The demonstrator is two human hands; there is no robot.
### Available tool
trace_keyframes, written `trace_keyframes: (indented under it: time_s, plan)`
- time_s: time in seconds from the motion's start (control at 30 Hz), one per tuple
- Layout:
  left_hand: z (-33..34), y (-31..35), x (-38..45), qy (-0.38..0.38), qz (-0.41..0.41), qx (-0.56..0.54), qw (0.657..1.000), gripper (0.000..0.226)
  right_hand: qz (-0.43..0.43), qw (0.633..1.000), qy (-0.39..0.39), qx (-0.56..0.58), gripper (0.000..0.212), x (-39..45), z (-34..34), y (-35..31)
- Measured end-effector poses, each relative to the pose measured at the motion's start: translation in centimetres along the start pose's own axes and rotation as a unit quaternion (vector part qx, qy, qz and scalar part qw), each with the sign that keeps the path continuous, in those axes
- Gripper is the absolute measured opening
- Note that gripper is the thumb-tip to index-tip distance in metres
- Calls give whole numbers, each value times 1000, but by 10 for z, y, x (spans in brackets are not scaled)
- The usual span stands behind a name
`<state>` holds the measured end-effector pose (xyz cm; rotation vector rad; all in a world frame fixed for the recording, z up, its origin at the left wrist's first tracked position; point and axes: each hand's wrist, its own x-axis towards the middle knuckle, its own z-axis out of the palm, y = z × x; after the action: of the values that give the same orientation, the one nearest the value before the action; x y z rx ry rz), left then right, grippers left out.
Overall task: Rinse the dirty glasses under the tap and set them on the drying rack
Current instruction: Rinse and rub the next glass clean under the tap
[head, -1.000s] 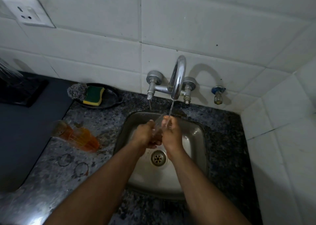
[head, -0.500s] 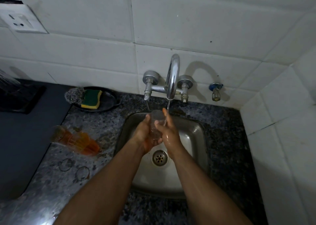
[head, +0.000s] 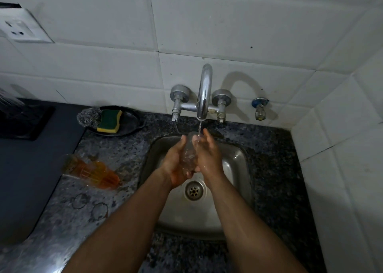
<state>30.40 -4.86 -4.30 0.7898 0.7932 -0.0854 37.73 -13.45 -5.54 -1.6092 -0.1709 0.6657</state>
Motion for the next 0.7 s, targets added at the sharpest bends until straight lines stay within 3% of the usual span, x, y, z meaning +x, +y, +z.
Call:
trace_keyframes:
  time_s: [0.1, 0.23, 0.33, 0.43, 0.53, 0.7]
  plan:
    - [1, -1, -7, -6, -51, 28, 998, 74, 45, 999, -15, -7, 19, 0, -6, -1]
    - [11, 4, -11, 114, -59, 110, 986, 60, -26, 982, 75, -169, 46, -4, -9, 7]
    - [19, 6, -12, 118, -24, 152, 981, 50, -44, 976, 29, -211, 40, -12, -3, 14]
    - [24, 11, -19, 64, -22, 11, 998, 46, -44, 981, -58, -179, 53, -18, -2, 15]
    - [27, 19, -15, 49, -27, -170, 984, 56, -68, 977, -85, -185, 53, -19, -1, 8]
    - [38, 28, -4, 69, 0, -203, 977, 44, -93, 978, -92, -161, 56, -17, -5, 1]
